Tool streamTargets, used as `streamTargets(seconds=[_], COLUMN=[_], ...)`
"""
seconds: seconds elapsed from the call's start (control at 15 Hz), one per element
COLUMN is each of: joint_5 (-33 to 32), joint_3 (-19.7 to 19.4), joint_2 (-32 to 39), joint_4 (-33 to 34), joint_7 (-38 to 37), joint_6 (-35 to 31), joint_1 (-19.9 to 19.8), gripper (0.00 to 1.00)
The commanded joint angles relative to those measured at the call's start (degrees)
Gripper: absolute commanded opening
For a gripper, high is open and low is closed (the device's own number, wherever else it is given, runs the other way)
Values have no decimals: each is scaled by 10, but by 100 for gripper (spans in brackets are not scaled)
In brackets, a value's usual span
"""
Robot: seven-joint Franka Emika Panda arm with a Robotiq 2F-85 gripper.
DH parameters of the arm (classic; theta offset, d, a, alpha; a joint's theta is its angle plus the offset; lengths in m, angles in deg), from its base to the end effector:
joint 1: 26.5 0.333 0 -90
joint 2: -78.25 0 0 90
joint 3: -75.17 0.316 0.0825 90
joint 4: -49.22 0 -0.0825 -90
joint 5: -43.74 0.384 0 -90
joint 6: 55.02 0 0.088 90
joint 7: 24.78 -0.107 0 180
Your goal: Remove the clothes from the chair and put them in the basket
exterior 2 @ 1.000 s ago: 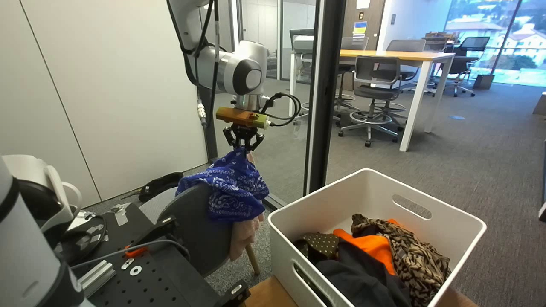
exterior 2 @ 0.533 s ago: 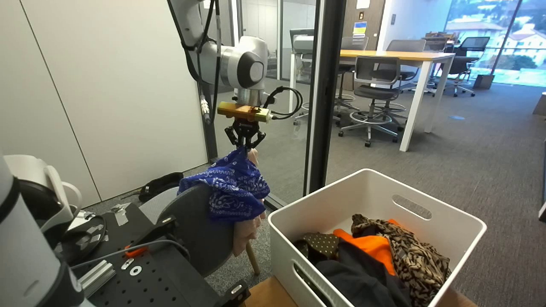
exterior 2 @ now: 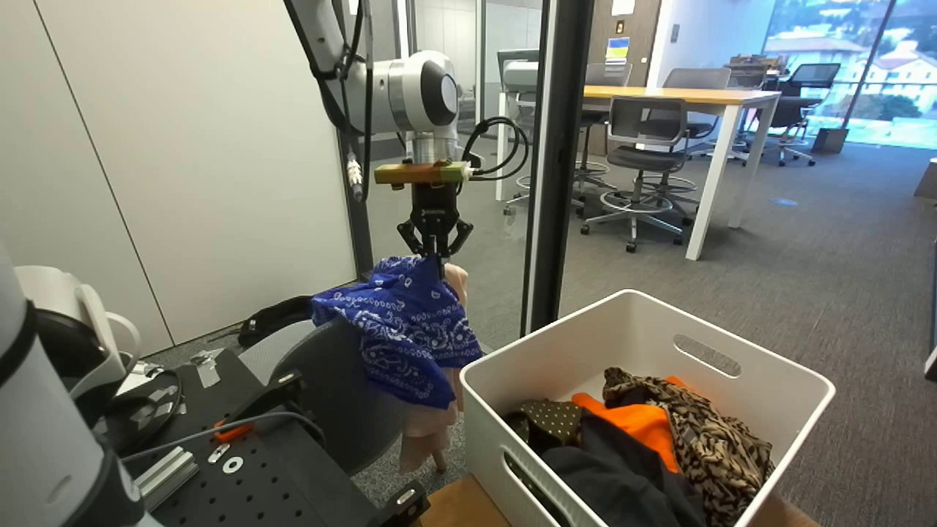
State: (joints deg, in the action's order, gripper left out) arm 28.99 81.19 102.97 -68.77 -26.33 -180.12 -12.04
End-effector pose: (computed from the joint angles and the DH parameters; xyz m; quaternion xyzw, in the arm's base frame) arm 0.5259 0.1868 0.2030 0.9547 0.2479 -0.1329 0.0975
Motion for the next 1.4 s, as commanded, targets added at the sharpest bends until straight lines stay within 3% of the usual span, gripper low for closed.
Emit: streamTargets(seconds=[0.0,0.33,0.6,0.93,1.33], joint_5=[-58,-155,-215,-253,-251], joint_3=[-25,-49,-56,-70,-100], joint_2=[-61,-143,-216,-326,-439], joint_4=[-20,-38,-67,-134,-212], joint_7=[-70,-172,-234,-308,-360], joint_6=[57,118,157,140,109], joint_1=[11,-2,-33,-104,-199], gripper=[6,6,6,7,7])
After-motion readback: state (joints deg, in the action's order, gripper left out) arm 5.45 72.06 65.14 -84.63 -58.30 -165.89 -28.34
